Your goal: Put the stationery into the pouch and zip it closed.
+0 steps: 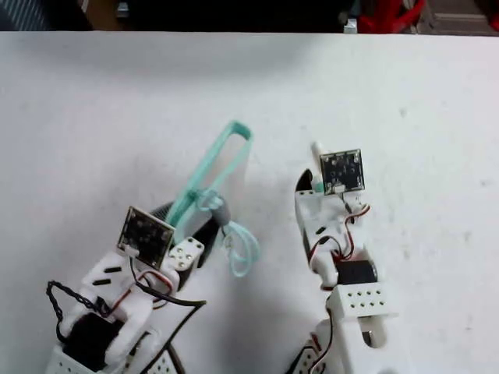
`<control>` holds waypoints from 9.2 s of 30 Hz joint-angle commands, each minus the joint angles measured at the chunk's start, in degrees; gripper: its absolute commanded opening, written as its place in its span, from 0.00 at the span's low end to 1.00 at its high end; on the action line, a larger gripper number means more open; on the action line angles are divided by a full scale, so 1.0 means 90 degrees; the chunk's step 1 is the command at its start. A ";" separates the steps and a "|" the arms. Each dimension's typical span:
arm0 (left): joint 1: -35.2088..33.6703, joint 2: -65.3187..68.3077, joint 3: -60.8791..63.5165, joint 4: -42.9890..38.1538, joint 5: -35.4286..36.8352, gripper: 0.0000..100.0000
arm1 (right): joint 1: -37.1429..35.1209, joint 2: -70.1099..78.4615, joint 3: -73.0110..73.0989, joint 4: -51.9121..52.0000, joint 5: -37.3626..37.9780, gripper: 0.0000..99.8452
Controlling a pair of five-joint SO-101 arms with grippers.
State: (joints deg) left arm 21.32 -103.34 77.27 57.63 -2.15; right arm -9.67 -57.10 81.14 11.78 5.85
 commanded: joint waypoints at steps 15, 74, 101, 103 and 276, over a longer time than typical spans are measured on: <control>0.0112 0.0083 0.0010 -0.0010 -0.0049 0.16 | -0.0044 -0.0083 -0.0020 -0.0093 0.0068 0.21; 0.0112 0.0083 0.0010 -0.0020 -0.0049 0.16 | -0.0034 -0.0083 -0.0020 -0.0093 0.0039 0.23; 0.0112 0.0083 0.0010 -0.0020 -0.0049 0.16 | -0.0044 -0.0093 -0.0020 -0.0093 0.0059 0.18; 0.0112 0.0083 0.0010 -0.0020 -0.0049 0.16 | -0.0044 -0.0093 -0.0020 -0.0093 0.0049 0.21; -0.0220 0.0083 0.0342 -0.0498 -0.0049 0.16 | -0.0083 0.4811 -0.6017 0.5133 0.1182 0.02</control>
State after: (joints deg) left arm 19.30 -103.25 80.53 54.90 -2.15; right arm -10.02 -9.89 30.68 54.07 15.96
